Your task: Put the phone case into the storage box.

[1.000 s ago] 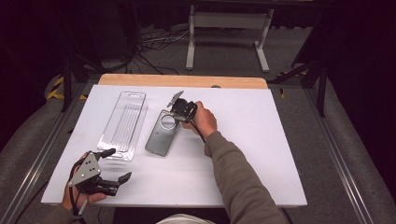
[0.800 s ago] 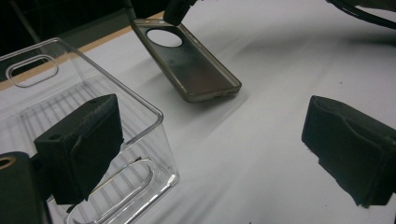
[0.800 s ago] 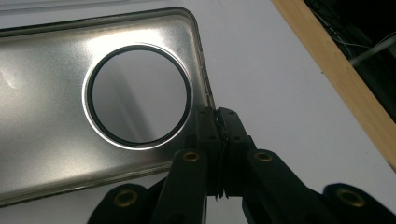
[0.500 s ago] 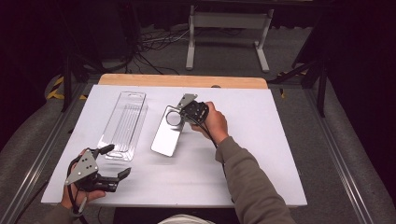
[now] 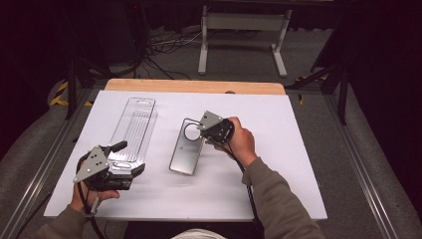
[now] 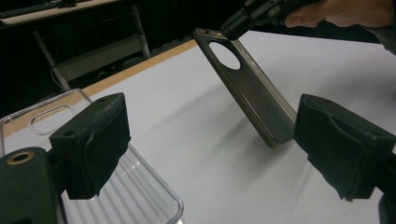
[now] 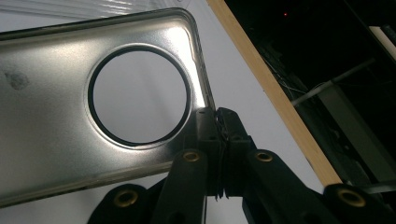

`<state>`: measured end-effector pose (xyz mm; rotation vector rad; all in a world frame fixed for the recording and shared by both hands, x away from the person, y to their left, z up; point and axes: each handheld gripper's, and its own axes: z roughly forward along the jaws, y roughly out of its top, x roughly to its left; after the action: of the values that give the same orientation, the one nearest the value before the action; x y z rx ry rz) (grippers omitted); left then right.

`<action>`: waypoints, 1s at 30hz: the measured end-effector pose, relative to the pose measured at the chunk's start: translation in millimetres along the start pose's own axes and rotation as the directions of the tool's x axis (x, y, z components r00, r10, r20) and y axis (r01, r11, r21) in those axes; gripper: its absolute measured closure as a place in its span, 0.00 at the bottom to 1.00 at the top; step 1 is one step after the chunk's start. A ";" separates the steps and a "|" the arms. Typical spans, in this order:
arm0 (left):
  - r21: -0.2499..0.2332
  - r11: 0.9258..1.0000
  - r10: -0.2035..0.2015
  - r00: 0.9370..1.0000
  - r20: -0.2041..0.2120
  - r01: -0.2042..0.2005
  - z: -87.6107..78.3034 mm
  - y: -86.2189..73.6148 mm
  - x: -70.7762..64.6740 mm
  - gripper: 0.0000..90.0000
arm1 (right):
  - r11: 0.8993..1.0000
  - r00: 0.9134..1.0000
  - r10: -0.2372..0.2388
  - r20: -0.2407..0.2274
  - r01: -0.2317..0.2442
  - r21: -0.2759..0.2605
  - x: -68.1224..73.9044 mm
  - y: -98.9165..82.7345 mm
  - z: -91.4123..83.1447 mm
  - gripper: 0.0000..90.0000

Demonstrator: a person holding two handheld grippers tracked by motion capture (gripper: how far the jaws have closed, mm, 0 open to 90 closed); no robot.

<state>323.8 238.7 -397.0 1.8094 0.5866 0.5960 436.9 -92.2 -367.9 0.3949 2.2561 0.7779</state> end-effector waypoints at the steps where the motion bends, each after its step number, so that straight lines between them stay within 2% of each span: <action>1: -0.006 1.000 0.000 1.000 0.002 0.000 2.4 1.7 0.3 0.12 | 1.000 1.000 -0.003 0.004 0.003 -0.005 1.3 -0.9 -3.0 0.99; 7: 0.007 1.000 0.006 1.000 0.020 -0.006 16.8 9.5 -1.2 0.10 | 0.999 1.000 -0.024 0.016 0.024 -0.026 7.7 -7.7 -21.0 0.99; 10: 0.022 0.999 0.023 0.999 0.027 -0.023 24.7 11.9 -2.0 0.09 | 0.999 0.999 -0.029 0.018 0.030 -0.036 10.4 -9.3 -25.3 0.99; 14: 0.028 1.000 0.011 0.999 0.030 -0.012 34.5 15.2 -3.3 0.07 | 0.997 0.999 -0.046 0.024 0.047 -0.054 16.5 -11.5 -34.1 0.99; 16: 0.036 0.999 0.017 0.999 0.041 -0.018 39.8 18.2 -3.3 0.05 | 0.997 0.998 -0.052 0.022 0.054 -0.064 18.1 -12.4 -37.3 0.99; 20: 0.027 0.999 0.017 0.999 0.046 -0.019 45.4 23.8 -4.2 0.06 | 0.995 0.998 -0.061 0.027 0.062 -0.073 20.0 -14.3 -40.1 0.99; 21: 0.018 1.000 0.007 0.999 0.046 -0.007 46.5 24.5 -5.3 0.08 | 0.996 0.998 -0.058 0.024 0.059 -0.073 20.4 -14.4 -40.3 0.99; 24: 0.021 1.000 0.023 0.999 0.044 -0.024 47.3 28.8 -4.6 0.11 | 0.995 0.998 -0.062 0.028 0.064 -0.075 21.2 -14.9 -41.1 0.99; 30: 0.001 1.000 0.025 0.998 0.059 -0.025 52.6 40.0 -4.9 0.12 | 0.993 0.996 -0.079 0.050 0.084 -0.088 21.6 -14.2 -46.5 0.99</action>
<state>358.6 187.1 -374.4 1.8323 0.5256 0.5564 388.0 -112.2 -361.8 0.2739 2.1707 0.8161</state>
